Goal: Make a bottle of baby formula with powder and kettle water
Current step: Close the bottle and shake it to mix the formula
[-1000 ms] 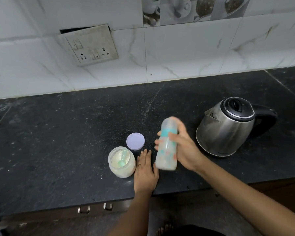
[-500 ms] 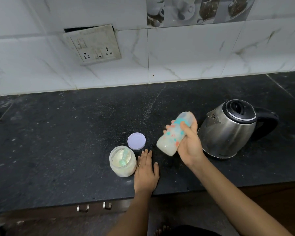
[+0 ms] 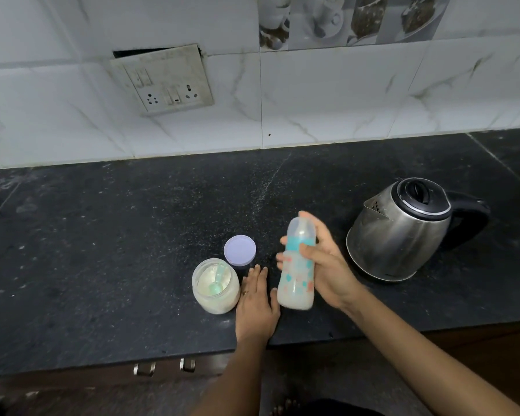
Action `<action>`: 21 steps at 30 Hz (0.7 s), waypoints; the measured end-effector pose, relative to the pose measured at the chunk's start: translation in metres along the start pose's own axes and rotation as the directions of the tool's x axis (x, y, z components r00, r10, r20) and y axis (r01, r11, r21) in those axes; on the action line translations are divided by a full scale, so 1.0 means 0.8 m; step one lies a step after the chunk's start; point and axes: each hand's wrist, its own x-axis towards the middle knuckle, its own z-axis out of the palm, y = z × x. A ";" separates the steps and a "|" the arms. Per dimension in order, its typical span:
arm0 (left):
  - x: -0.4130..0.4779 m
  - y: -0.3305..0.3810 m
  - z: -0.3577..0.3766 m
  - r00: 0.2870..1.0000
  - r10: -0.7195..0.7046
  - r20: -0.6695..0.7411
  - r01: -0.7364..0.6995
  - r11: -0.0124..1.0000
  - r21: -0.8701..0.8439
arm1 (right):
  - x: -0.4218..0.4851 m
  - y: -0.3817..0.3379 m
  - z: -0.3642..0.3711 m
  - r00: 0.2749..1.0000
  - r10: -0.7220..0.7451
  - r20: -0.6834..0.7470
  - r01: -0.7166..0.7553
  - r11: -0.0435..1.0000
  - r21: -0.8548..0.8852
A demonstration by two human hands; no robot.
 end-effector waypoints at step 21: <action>0.000 0.004 0.001 1.000 -0.018 -0.020 0.018 1.000 0.010 | 0.004 -0.012 0.006 0.959 -0.122 -0.257 0.185 0.954 0.237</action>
